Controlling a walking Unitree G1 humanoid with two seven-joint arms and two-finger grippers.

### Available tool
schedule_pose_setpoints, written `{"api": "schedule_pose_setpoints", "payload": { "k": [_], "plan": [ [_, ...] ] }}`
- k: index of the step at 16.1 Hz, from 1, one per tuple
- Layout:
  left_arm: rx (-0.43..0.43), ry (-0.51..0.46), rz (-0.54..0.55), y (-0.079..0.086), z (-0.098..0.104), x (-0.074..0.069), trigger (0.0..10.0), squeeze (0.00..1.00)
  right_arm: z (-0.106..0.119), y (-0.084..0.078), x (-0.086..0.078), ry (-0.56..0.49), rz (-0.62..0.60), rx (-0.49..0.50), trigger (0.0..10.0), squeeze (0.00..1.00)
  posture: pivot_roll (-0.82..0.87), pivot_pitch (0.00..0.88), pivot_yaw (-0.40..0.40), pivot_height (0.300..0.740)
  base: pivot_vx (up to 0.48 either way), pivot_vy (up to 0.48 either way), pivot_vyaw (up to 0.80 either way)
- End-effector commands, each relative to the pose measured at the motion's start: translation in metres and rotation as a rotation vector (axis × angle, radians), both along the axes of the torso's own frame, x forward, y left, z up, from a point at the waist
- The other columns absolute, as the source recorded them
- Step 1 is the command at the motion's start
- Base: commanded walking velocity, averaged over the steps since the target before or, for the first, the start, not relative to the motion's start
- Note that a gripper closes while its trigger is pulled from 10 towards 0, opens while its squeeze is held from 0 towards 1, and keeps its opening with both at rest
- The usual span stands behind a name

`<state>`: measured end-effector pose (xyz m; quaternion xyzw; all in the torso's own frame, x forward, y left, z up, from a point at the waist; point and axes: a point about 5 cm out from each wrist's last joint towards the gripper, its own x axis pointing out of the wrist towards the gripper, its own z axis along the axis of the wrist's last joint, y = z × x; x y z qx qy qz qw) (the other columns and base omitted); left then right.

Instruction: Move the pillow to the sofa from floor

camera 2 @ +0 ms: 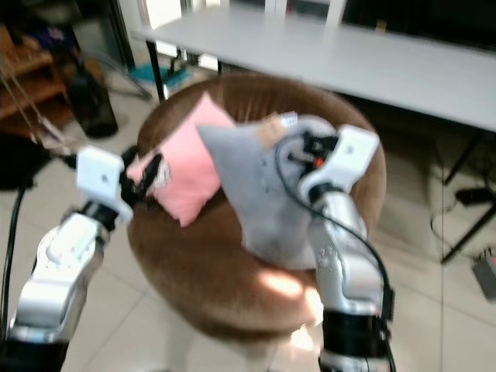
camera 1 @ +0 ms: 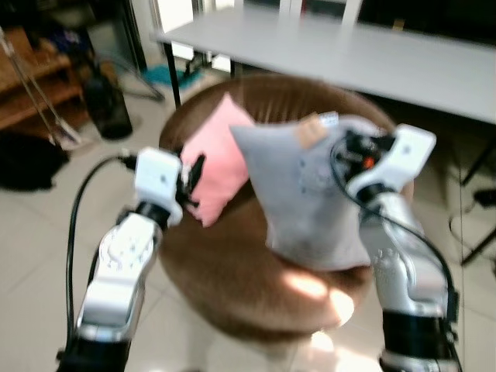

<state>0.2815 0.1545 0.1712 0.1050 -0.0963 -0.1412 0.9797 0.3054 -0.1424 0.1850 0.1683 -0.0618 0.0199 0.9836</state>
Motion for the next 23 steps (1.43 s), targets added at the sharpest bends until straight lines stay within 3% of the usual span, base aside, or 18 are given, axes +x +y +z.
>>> {"api": "schedule_pose_setpoints", "payload": {
  "k": [1,6,14,16,17,19,23],
  "plan": [
    [0.001,-0.011,0.015,0.006,0.004,0.001,10.0,0.00,0.016,0.010,0.000,-0.073,0.032,0.002,10.0,0.00,0.02,0.020,-0.016,0.740,0.352,0.000,0.00],
    [0.001,-0.006,0.011,0.005,0.003,0.001,10.0,0.00,0.017,0.010,0.002,-0.072,0.033,-0.009,10.0,0.00,0.02,0.029,-0.017,0.740,0.352,0.000,0.38],
    [0.007,0.001,0.009,0.006,0.002,0.001,10.0,0.00,0.015,0.011,0.002,-0.067,0.043,-0.002,10.0,0.00,0.02,0.032,-0.018,0.740,0.351,0.000,0.00],
    [0.042,0.062,-0.033,0.002,-0.009,-0.002,10.0,0.00,0.015,0.012,0.001,-0.060,0.047,-0.007,10.0,0.00,0.02,0.035,-0.017,0.740,0.000,0.000,0.00],
    [0.082,0.090,-0.085,-0.002,-0.015,-0.007,10.0,0.00,0.015,0.012,0.001,-0.048,0.058,-0.022,10.0,0.00,0.02,0.038,-0.016,0.740,0.000,0.000,0.00],
    [0.078,0.092,-0.155,-0.006,-0.016,-0.013,10.0,0.00,0.013,0.012,0.001,0.003,0.107,-0.073,10.0,0.00,0.02,0.043,-0.015,0.740,0.000,0.000,0.00],
    [0.062,0.098,-0.191,-0.005,-0.013,-0.017,10.0,0.00,0.017,0.016,0.001,0.120,0.180,-0.118,10.0,0.00,0.02,0.059,-0.016,0.740,0.000,0.000,0.00]
  ]
}}
